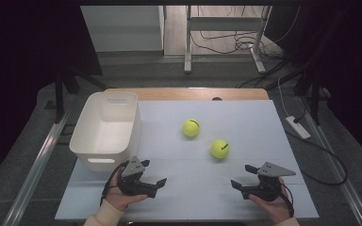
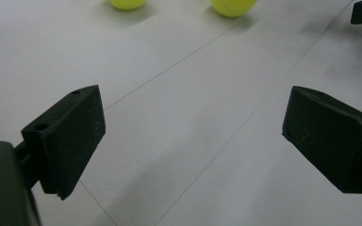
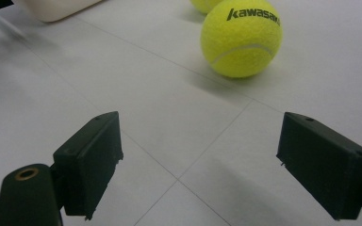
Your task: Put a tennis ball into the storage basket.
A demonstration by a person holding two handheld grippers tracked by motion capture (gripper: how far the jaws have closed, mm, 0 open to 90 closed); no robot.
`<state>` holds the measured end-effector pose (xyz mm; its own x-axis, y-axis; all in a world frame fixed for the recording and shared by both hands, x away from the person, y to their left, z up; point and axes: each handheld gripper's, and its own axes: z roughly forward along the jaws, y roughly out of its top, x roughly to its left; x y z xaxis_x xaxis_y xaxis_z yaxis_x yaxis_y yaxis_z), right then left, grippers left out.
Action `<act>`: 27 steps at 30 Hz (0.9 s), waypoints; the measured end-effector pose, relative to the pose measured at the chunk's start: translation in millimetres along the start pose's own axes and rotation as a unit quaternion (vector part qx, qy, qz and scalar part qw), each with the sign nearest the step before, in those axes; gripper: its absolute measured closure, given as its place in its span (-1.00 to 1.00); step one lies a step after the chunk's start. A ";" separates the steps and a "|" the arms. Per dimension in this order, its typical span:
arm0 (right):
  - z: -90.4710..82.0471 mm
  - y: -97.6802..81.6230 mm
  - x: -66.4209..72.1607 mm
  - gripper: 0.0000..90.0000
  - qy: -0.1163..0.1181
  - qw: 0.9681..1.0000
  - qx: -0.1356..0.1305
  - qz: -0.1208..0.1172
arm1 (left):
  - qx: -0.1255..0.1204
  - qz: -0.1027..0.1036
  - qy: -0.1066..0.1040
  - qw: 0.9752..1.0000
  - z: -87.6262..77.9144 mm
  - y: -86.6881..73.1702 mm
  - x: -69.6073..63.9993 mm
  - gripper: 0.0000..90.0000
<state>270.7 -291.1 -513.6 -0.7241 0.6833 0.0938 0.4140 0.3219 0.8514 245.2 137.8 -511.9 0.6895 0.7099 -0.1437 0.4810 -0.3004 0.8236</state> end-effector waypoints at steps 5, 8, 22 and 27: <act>2.2 0.8 -0.3 -0.69 0.001 1.000 0.002 -0.001 | 0.001 -0.004 0.002 1.000 2.0 4.0 -0.3 -0.84; 2.4 0.8 -0.2 -0.69 0.001 1.000 0.002 -0.002 | 0.006 -0.006 0.001 1.000 4.8 6.7 -0.3 -0.84; 1.3 -0.1 -2.3 -0.69 0.003 1.000 0.001 0.000 | 0.015 -0.005 -0.008 1.000 18.9 18.0 -1.1 -0.82; -1.6 -0.9 -2.5 -0.69 0.000 1.000 0.000 0.000 | 0.018 -0.007 -0.012 1.000 25.3 25.8 0.0 -0.82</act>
<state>271.2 -294.2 -513.9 -0.7234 0.6840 0.0940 0.4144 0.3212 0.8515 271.2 114.0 -504.5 0.6953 0.6987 -0.1684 0.5089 -0.3132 0.8018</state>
